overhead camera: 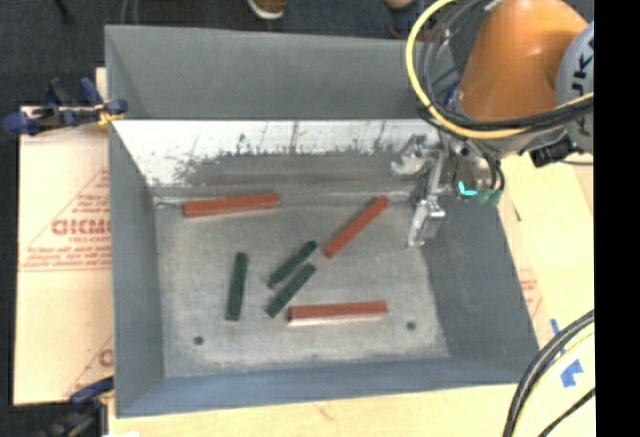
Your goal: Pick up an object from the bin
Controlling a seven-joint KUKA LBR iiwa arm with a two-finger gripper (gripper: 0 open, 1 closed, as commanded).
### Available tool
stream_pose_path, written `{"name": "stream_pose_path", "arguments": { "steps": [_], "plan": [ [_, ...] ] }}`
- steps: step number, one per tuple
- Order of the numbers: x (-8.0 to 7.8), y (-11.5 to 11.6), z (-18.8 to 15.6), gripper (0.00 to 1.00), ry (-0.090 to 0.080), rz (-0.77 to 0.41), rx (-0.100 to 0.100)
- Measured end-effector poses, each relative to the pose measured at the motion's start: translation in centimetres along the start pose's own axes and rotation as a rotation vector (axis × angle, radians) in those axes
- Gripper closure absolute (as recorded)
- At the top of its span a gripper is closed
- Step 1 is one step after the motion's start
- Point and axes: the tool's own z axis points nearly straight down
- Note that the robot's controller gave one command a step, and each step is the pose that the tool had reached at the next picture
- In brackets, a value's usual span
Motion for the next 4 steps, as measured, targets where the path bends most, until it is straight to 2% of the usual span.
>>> {"name": "stream_pose_path", "arguments": {
  "steps": [1, 2, 3, 4],
  "plan": [
    [-0.1, 0.0, -0.5, 0.0, -0.008, -0.002, 0.001],
    [-0.7, 0.0, 3.3, 0.0, -0.017, -0.051, 0.002],
    [-1.0, 0.1, 9.4, 0.0, -0.012, -0.204, 0.002],
    [-3.6, -1.6, 15.5, 1.0, -0.017, -0.192, 0.002]
  ]
}}
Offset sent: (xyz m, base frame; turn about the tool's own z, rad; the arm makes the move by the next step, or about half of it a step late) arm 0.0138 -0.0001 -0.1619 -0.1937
